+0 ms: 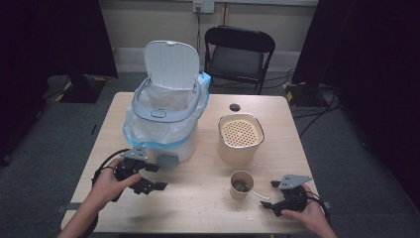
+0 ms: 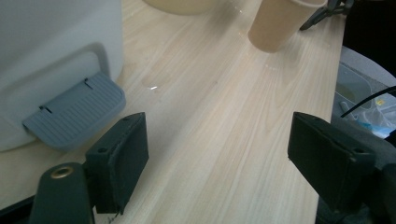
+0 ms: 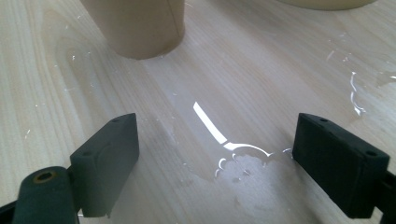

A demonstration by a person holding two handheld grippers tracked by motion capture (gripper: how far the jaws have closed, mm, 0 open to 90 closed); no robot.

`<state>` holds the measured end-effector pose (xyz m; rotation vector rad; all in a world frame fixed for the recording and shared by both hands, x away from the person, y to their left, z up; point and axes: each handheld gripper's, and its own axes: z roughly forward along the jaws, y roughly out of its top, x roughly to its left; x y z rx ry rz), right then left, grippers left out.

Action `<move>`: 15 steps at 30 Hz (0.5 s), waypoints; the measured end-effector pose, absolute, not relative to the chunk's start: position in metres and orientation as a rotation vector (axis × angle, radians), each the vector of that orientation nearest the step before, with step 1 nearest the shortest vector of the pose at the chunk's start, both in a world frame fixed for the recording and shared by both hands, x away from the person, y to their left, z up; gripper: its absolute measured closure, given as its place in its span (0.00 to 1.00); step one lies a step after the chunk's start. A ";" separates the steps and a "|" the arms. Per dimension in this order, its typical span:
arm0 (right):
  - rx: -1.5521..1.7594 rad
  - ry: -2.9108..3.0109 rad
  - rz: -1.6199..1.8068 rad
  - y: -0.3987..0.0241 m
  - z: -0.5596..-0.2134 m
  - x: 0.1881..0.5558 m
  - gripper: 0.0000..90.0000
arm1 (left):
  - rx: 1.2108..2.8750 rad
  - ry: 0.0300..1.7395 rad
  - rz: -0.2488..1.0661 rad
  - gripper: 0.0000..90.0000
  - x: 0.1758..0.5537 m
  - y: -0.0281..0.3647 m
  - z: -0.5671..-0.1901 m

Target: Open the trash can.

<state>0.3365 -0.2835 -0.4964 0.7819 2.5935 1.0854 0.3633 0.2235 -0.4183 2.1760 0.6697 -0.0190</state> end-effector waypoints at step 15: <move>0.747 2.608 1.122 -0.268 -0.486 0.340 0.16 | 2.230 0.681 -0.060 0.22 0.361 0.218 -0.472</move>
